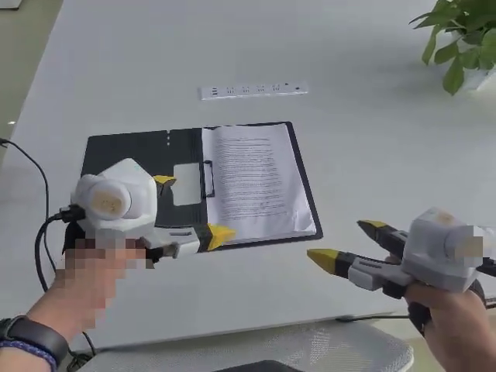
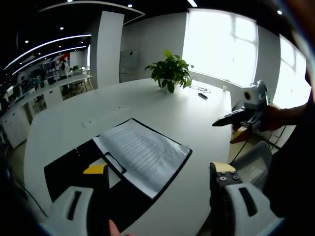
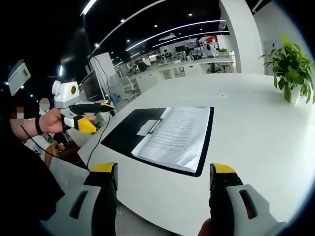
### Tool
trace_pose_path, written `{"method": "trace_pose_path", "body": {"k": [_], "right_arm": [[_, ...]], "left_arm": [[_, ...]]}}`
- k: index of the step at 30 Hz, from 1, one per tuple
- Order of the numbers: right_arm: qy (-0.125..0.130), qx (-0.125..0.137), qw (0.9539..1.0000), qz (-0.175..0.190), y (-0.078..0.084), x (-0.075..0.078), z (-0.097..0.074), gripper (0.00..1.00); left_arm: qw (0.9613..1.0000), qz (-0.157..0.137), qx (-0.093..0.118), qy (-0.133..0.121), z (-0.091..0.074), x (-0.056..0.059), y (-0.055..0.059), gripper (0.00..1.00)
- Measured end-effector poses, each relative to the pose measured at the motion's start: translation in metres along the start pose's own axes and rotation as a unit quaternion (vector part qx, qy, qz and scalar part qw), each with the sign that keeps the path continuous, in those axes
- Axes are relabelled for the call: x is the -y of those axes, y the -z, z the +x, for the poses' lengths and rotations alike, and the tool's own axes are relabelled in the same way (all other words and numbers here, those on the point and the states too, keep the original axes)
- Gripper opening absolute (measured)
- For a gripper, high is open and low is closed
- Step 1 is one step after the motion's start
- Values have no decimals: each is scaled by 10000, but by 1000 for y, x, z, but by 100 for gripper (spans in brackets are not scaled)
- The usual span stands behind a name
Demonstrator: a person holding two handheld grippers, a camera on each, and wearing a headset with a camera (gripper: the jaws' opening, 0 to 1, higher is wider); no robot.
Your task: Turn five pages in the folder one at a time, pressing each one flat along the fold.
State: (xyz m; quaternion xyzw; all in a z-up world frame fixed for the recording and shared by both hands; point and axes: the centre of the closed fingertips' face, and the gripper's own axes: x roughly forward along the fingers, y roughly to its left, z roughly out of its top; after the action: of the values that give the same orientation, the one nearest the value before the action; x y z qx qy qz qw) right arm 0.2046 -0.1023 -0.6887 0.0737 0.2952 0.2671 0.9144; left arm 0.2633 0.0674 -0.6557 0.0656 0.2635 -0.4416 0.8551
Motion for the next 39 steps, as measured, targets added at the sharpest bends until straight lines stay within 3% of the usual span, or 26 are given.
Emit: {"method": "trace_pose_path", "body": {"k": [9, 15, 21, 28, 31, 39], "right_arm": [[17, -13, 10000, 66, 1, 5, 0, 75], [24, -34, 9999, 136, 4, 7, 0, 75], [17, -55, 9998, 200, 6, 8, 0, 75], [5, -101, 9997, 236, 8, 13, 2, 75], [-7, -110, 9996, 254, 9, 15, 2, 75], [-38, -177, 9994, 294, 13, 20, 6, 74]], "left_arm": [[9988, 262, -188, 365, 34, 13, -6, 83], [9988, 63, -68, 485, 58, 17, -19, 83], [9979, 141, -180, 600, 84, 22, -21, 83], [9972, 255, -319, 626, 120, 22, -20, 83], [9969, 298, -432, 592, 140, 21, -14, 83], [9957, 386, -616, 571, 172, 30, -2, 82]]}}
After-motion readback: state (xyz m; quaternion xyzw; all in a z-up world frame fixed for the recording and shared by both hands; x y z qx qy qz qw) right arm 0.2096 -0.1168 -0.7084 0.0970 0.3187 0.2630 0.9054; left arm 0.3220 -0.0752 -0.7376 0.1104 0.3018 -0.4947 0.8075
